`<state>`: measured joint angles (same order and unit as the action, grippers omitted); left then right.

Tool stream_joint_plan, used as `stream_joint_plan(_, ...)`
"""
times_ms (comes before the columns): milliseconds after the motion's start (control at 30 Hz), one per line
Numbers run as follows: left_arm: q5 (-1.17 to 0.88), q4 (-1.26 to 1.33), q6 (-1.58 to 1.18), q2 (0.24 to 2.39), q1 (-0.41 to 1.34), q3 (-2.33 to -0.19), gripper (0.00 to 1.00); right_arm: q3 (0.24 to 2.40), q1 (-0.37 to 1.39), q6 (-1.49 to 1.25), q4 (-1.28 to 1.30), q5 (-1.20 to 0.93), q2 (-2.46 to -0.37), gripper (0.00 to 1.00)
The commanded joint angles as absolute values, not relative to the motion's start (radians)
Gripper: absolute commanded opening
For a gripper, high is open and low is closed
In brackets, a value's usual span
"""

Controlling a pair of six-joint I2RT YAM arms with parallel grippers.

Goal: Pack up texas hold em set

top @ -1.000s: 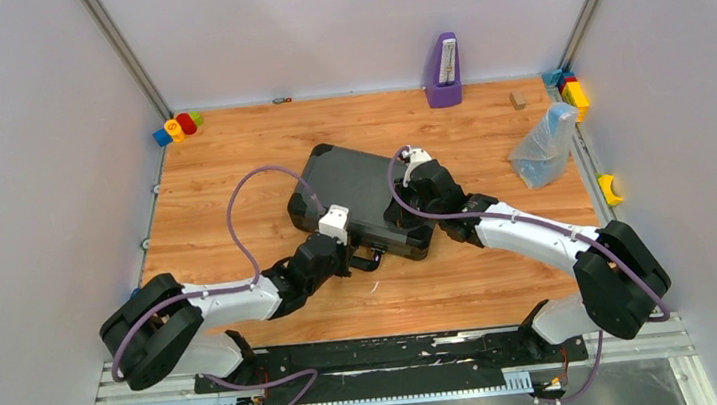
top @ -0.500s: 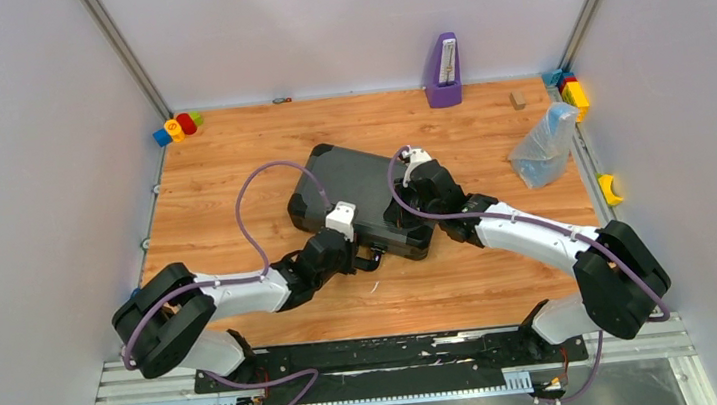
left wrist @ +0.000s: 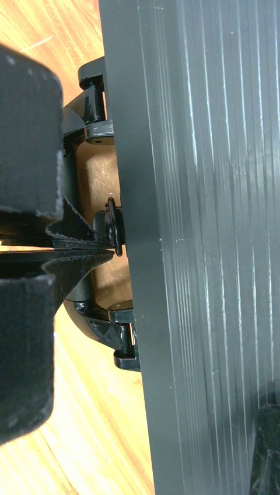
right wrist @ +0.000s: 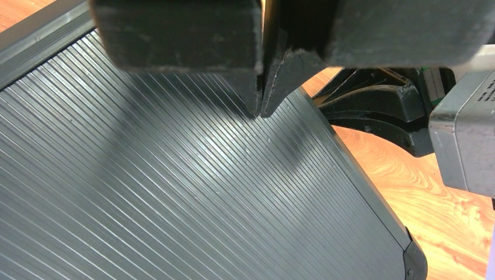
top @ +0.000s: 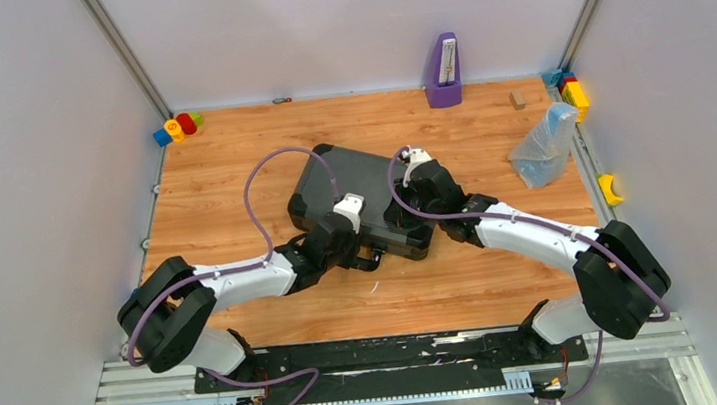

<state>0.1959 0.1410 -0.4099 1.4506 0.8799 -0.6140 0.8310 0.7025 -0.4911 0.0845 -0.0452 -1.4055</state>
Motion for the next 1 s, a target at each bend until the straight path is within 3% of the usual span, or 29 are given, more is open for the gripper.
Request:
stream_joint_plan(0,0.201,0.012,-0.366,1.466,0.862,-0.670,0.00,0.790,0.704,-0.465,0.218,-0.055,-1.442,0.00)
stream_joint_plan(467,0.231,0.107,-0.379,1.536,0.862,-0.630,0.00,0.780,0.704,-0.467,0.218,-0.054,-1.435,0.00)
stream_joint_plan(967,0.238,-0.134,-0.333,1.379,0.860,-0.726,0.00,0.781,0.704,-0.468,0.221,-0.049,-1.436,0.00)
